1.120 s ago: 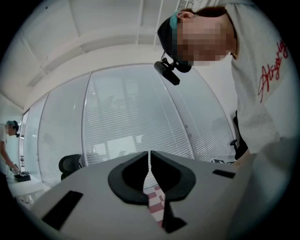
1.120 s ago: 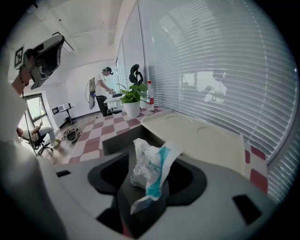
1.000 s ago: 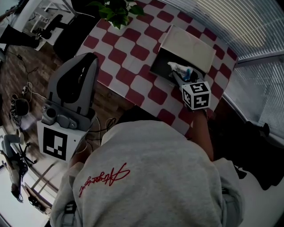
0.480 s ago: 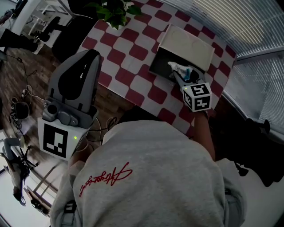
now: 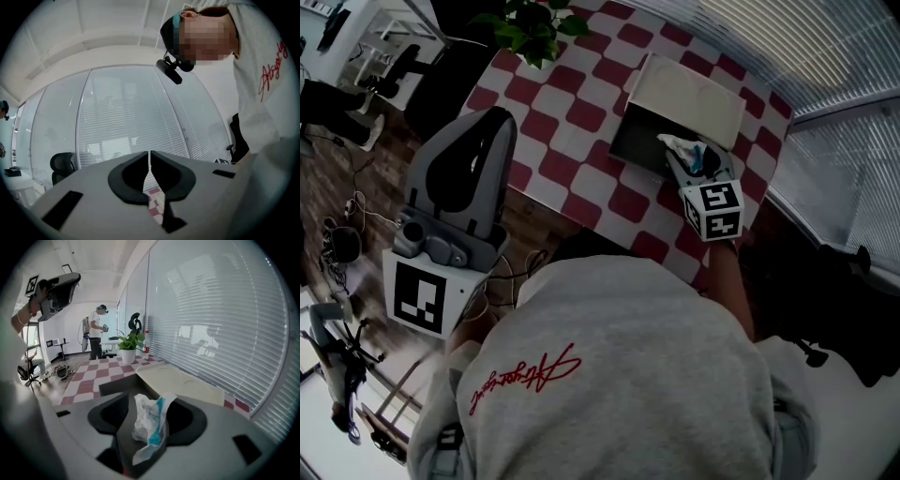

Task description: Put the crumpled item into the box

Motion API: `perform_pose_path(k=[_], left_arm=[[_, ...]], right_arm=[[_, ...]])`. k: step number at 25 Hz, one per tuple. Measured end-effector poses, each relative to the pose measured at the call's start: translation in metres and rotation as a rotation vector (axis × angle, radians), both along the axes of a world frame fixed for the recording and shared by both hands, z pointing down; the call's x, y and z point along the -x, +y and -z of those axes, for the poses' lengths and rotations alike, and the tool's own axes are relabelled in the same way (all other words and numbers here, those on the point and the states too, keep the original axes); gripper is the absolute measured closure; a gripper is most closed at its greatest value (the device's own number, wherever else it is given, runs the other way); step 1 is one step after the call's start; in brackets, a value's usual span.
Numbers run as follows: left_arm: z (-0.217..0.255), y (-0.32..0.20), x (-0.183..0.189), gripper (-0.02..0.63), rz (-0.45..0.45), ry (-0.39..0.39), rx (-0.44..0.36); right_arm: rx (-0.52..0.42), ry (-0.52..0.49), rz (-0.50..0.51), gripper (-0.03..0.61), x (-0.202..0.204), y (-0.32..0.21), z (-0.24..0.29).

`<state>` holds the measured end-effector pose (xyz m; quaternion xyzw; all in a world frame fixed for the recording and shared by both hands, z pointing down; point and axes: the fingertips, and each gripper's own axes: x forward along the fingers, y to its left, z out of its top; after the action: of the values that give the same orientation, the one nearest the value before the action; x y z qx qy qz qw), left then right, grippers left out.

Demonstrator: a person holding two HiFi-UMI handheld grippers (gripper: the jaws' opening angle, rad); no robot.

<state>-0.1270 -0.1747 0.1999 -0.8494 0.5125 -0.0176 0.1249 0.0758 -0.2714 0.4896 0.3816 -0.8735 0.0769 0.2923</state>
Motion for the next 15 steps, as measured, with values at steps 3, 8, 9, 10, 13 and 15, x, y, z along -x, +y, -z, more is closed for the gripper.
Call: perform_pose_path(k=[3,8,9,10,13,15], left_arm=[[0.0,-0.001,0.0,0.588,-0.004,0.002,-0.001],[-0.002,-0.002,-0.001,0.588,-0.01,0.005,0.0],[-0.002,-0.002,-0.002,0.588,-0.011,0.005,0.001],[-0.002,-0.002,-0.002,0.588,-0.012,0.005,0.001],[-0.001,-0.002,-0.002,0.588,-0.015,0.004,-0.001],[-0.001,-0.002,-0.002,0.588,-0.018,0.005,-0.005]], right_arm=[[-0.022,-0.007,-0.011,0.35,-0.002,-0.002,0.004],[-0.061,-0.023,-0.015,0.35,-0.002,-0.002,0.01],[-0.065,-0.027,-0.017,0.35,-0.002,-0.002,0.01],[-0.067,-0.032,-0.018,0.35,-0.002,-0.002,0.011],[-0.072,-0.052,-0.026,0.35,-0.001,-0.002,0.016],[-0.08,-0.061,-0.035,0.35,-0.002,-0.003,0.019]])
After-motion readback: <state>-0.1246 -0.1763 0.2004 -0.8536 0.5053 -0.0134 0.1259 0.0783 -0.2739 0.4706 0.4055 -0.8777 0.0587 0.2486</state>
